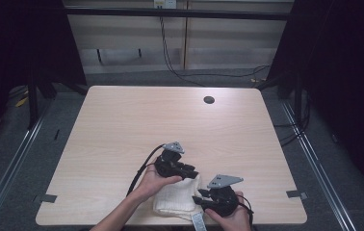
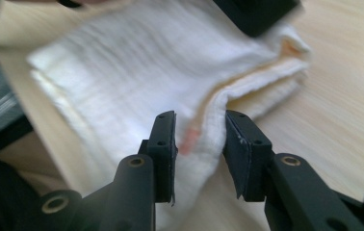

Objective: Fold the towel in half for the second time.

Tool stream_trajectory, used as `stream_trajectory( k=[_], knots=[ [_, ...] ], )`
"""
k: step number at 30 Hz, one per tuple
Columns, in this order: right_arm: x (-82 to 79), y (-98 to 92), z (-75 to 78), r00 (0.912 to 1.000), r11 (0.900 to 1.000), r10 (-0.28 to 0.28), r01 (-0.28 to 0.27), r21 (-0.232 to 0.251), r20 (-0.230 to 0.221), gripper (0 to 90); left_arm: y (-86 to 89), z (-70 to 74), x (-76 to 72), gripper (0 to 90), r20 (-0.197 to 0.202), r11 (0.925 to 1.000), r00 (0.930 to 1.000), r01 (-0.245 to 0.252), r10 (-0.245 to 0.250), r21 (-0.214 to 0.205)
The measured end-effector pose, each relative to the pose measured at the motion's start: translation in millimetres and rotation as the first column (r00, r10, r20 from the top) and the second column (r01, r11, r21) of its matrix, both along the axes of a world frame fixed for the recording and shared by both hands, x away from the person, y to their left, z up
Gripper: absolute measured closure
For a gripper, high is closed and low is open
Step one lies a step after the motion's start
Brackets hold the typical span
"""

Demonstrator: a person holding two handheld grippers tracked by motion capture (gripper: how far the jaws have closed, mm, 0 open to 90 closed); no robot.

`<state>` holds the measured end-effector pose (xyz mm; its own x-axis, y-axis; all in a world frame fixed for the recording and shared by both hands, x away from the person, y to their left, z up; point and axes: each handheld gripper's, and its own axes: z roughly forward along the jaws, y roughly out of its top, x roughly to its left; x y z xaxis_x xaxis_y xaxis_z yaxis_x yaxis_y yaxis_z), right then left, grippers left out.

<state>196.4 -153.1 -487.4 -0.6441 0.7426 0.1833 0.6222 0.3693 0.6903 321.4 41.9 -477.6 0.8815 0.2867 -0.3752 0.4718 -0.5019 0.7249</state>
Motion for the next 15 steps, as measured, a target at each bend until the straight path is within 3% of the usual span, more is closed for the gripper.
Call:
stream_trajectory(
  k=[1, 3, 7, 10, 15],
  knots=[
    [1.0, -2.9, -1.0, 0.9993, 0.9994, -0.034, 0.034, -0.009, -0.014, 65.4, 5.5, 4.4, -0.1, 63.1, 0.011, 0.9999, 0.9998, -0.014, 0.014, -0.001],
    [1.2, -4.0, -0.8, 0.9992, 0.9992, -0.039, 0.039, -0.004, -0.014, 64.8, 9.3, 7.0, -0.1, 61.8, 0.024, 0.9998, 0.9995, -0.021, 0.021, 0.002],
    [3.2, -12.2, 6.9, 0.9986, 0.9980, -0.048, 0.047, 0.042, 0.022, 60.4, 25.0, 15.9, -2.3, 58.1, 0.062, 0.9988, 0.9970, -0.048, 0.047, 0.013],
    [5.3, -15.6, 10.7, 0.9982, 0.9979, -0.043, 0.041, 0.051, 0.041, 59.3, 32.5, 19.7, -5.1, 56.7, 0.073, 0.9988, 0.9962, -0.049, 0.048, 0.008],
    [17.7, -30.5, 24.8, 0.9954, 0.9975, -0.048, 0.044, 0.055, 0.082, 55.2, 52.6, 26.3, -11.1, 46.3, 0.087, 0.9970, 0.9935, -0.075, 0.073, 0.017]
  ],
)
